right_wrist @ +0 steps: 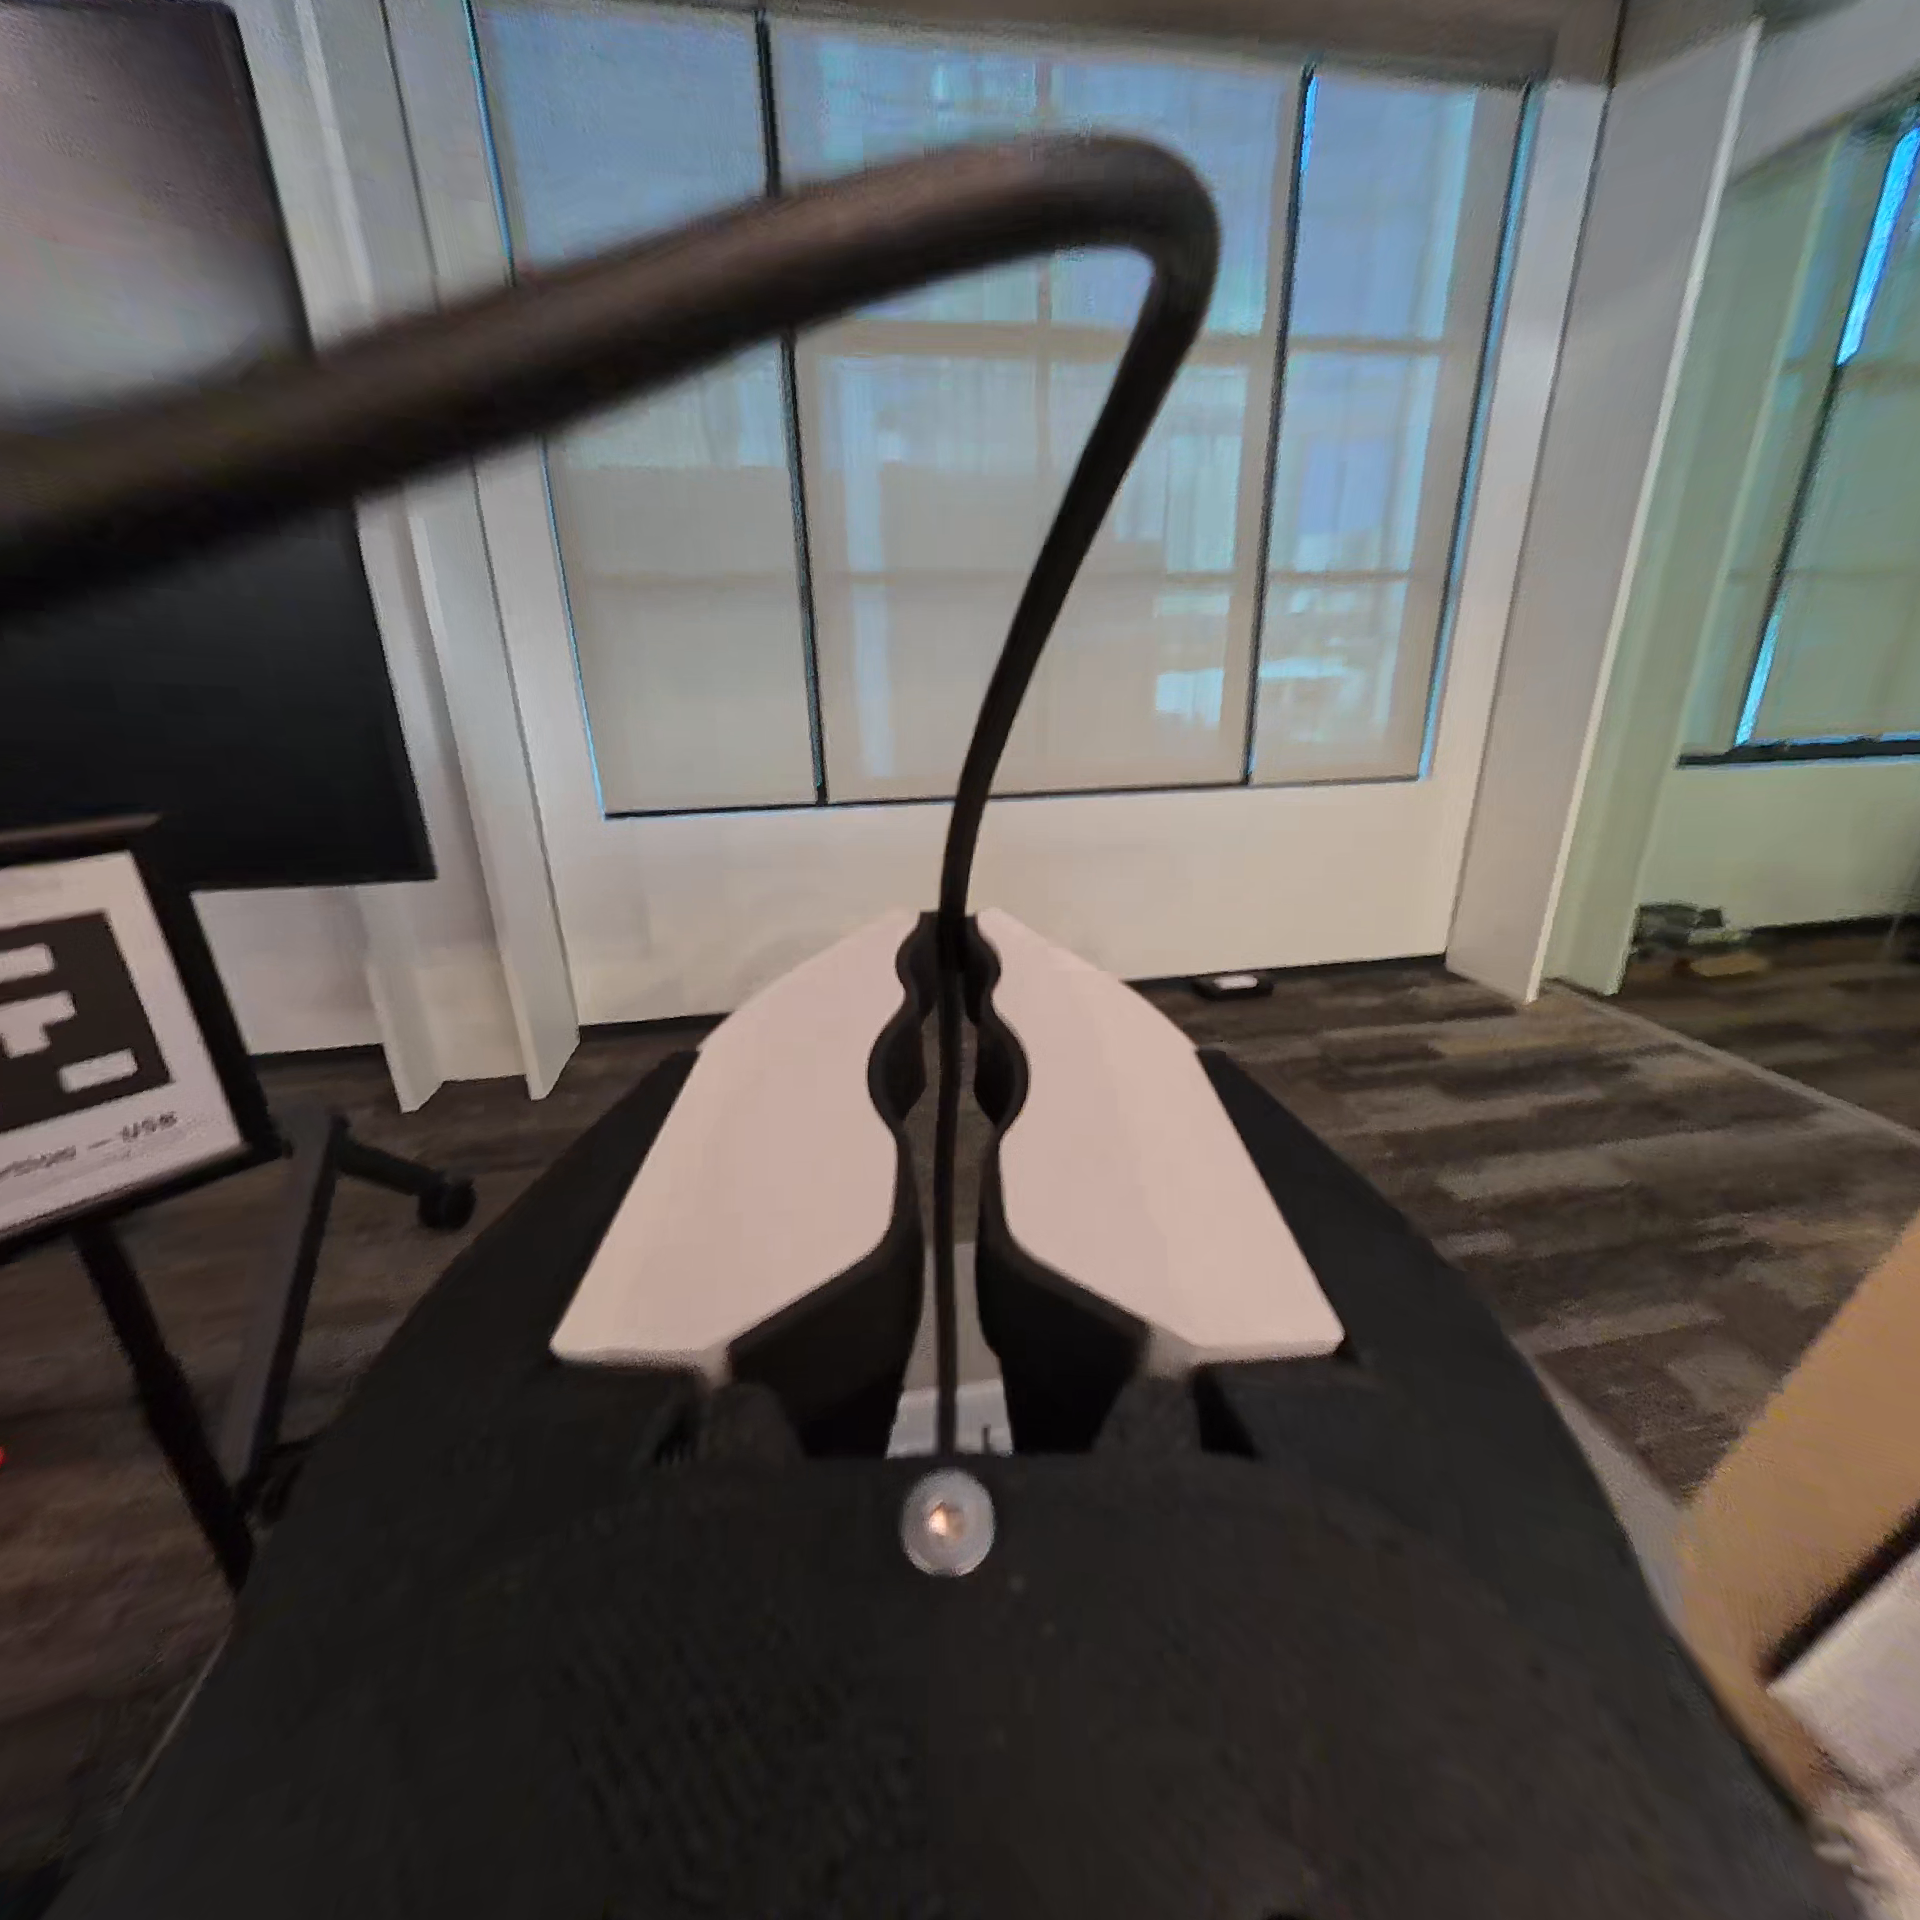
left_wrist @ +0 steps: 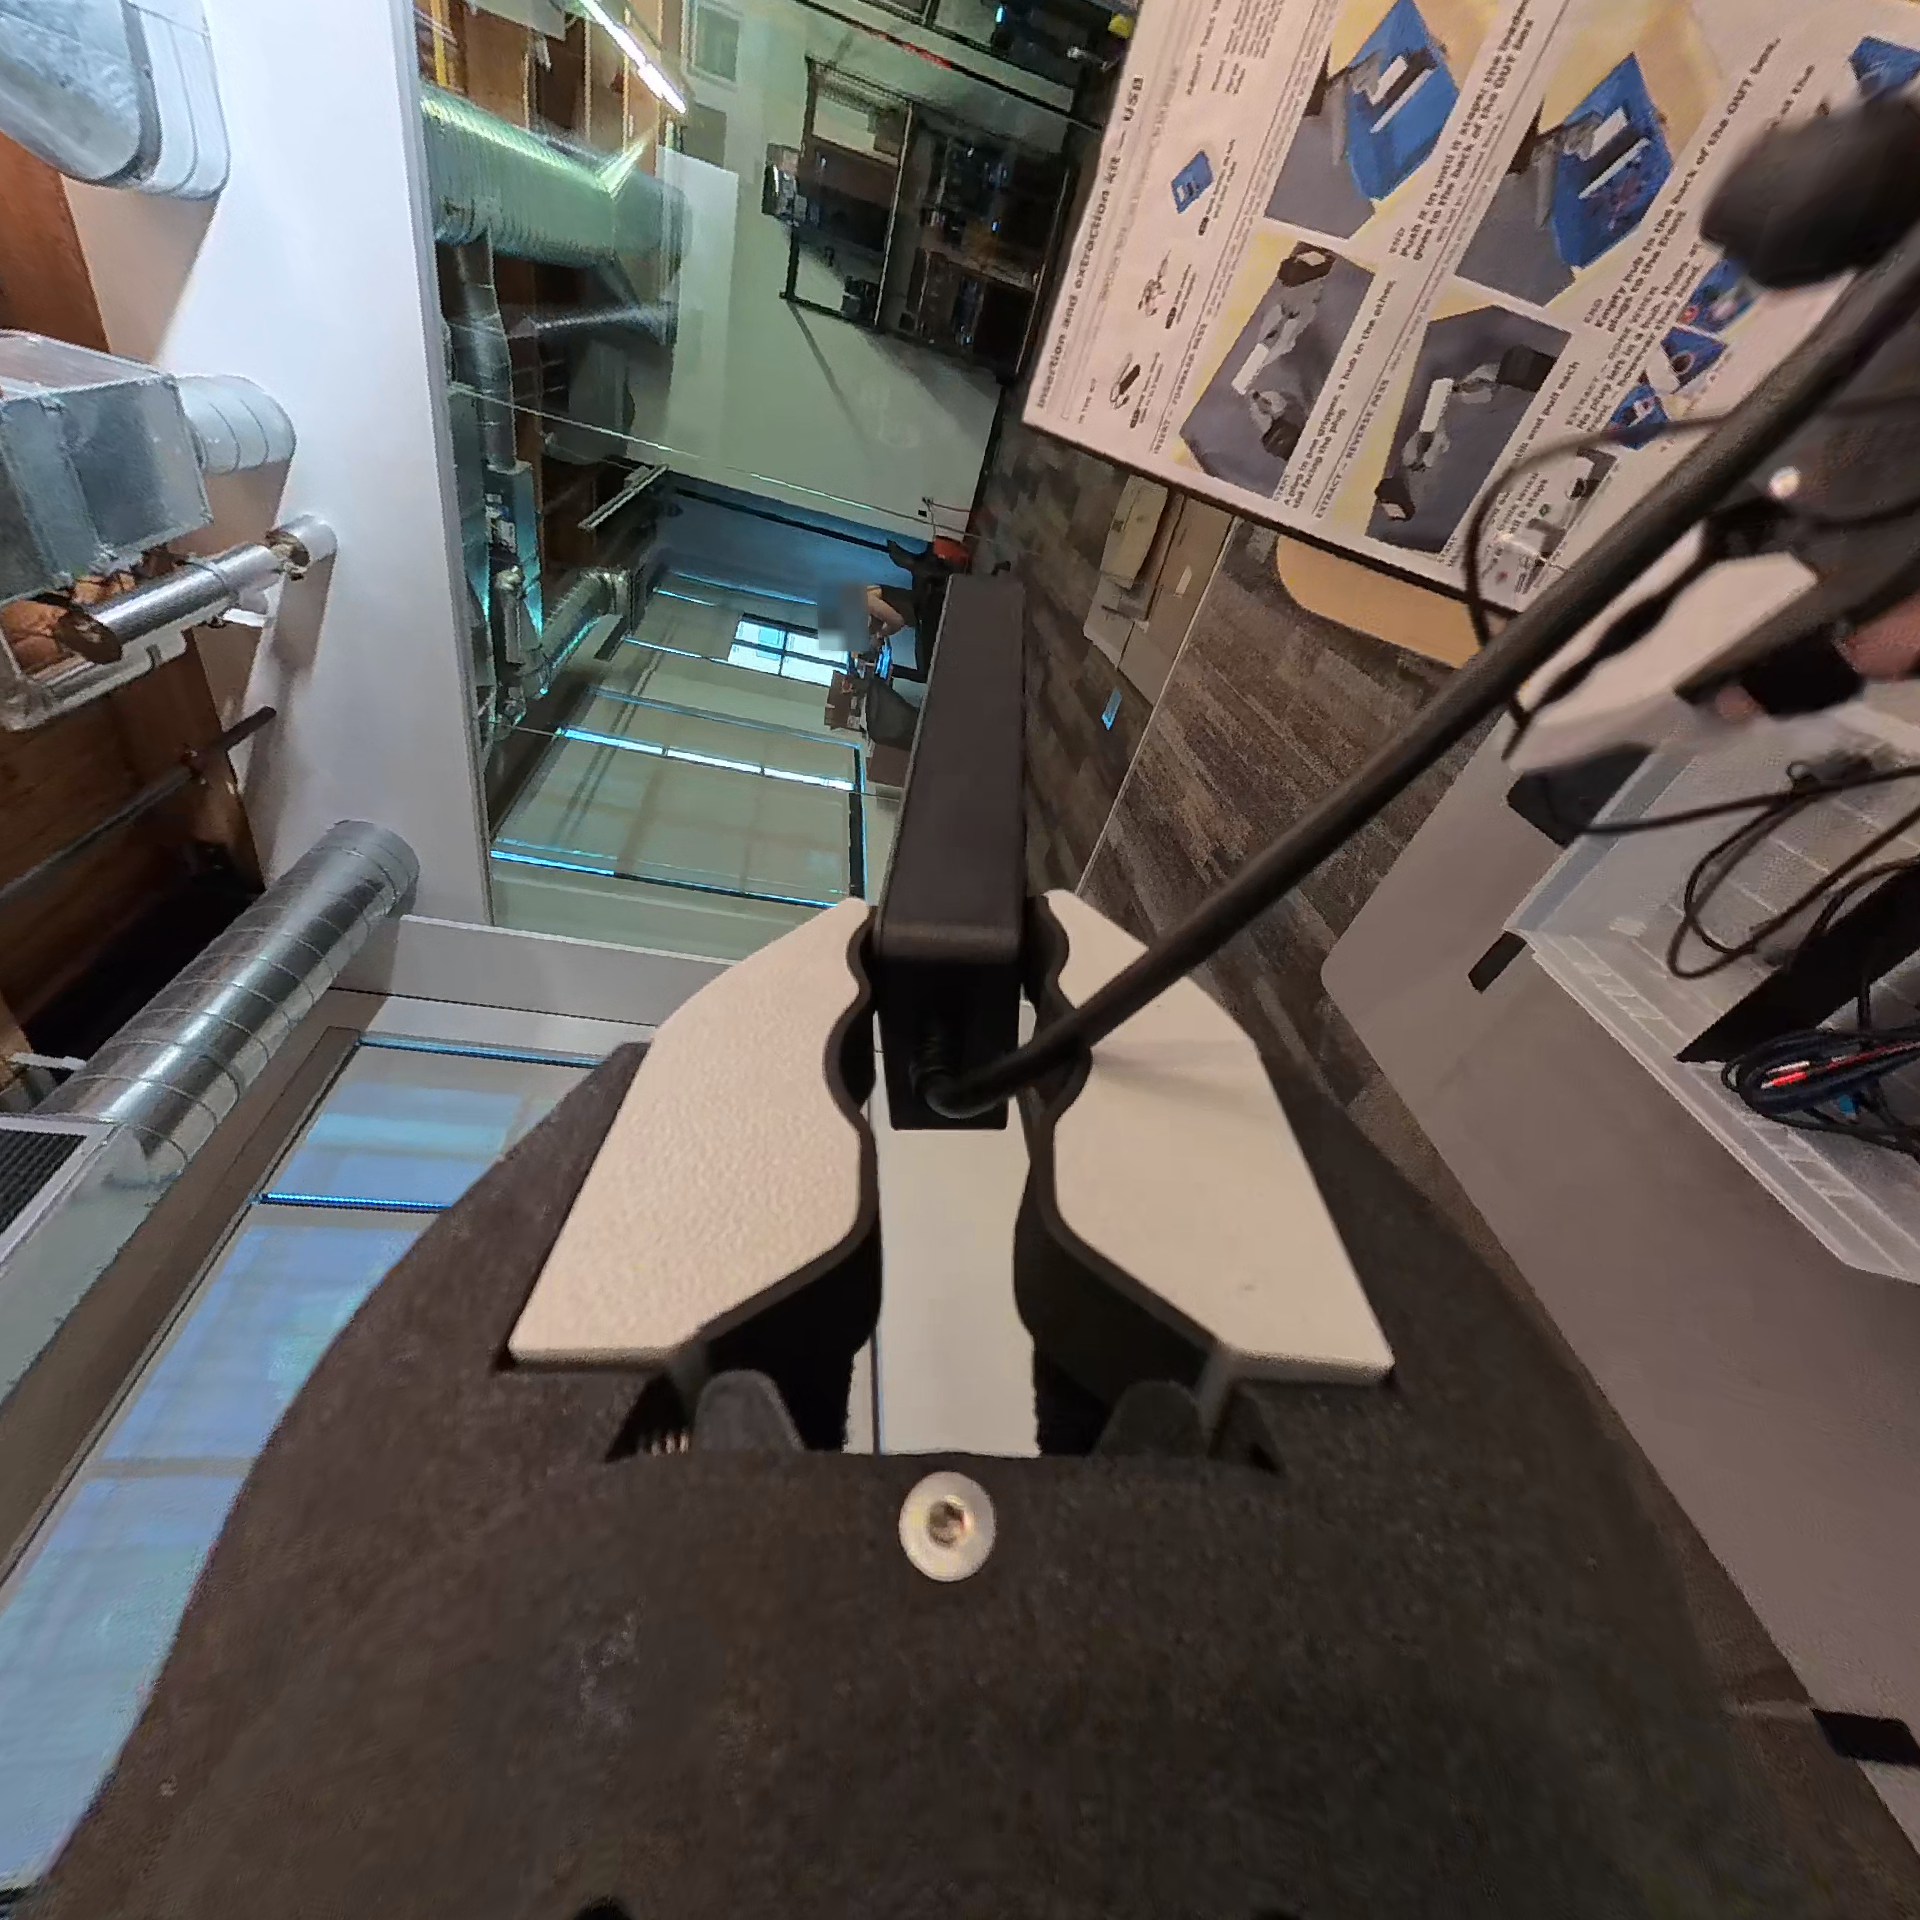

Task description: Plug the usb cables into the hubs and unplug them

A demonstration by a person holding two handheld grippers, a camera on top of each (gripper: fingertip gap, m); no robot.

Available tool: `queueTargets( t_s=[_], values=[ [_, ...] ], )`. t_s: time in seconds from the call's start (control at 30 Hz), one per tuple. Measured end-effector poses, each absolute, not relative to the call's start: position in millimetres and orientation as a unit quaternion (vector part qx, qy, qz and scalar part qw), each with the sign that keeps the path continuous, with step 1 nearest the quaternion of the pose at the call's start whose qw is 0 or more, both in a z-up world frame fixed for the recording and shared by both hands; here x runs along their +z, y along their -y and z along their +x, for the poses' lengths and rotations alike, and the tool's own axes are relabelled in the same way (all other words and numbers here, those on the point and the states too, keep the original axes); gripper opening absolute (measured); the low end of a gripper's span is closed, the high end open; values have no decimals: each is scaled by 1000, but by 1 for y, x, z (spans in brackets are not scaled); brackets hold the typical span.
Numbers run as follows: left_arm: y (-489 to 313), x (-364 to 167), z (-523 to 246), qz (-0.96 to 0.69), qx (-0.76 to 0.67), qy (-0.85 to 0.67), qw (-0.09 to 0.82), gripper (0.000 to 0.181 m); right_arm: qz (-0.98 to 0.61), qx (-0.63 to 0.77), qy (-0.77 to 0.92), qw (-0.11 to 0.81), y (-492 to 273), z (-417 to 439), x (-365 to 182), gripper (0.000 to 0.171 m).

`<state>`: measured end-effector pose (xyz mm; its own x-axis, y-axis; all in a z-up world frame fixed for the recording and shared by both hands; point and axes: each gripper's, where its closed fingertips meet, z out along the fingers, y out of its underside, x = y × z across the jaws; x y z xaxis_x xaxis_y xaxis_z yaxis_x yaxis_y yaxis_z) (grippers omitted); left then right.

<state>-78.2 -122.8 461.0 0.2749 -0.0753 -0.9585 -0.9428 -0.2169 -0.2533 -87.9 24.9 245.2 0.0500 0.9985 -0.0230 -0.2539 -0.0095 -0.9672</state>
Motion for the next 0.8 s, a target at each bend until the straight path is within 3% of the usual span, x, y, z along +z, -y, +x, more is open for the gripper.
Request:
queueTargets(
  t_s=[0.17, 0.37, 0.47, 0.6, 0.8],
  values=[
    [129, 472, -91, -642, 447, -377, 496, 26, -467, 475, 414, 621, -39, -37, 342, 4],
    [130, 470, -102, -646, 438, -368, 506, 26, -477, 392, 421, 664, -33, 33, 415, 4],
    [127, 466, -104, -650, 431, -366, 508, 26, -527, 347, 433, 644, -39, 55, 411, 4],
    [119, 454, -97, -653, 424, -375, 503, 25, -604, 280, 469, 580, -54, 73, 360, 4],
    [108, 444, -83, -654, 422, -388, 494, 25, -622, 230, 485, 571, -64, 91, 327, 4]
  ],
)
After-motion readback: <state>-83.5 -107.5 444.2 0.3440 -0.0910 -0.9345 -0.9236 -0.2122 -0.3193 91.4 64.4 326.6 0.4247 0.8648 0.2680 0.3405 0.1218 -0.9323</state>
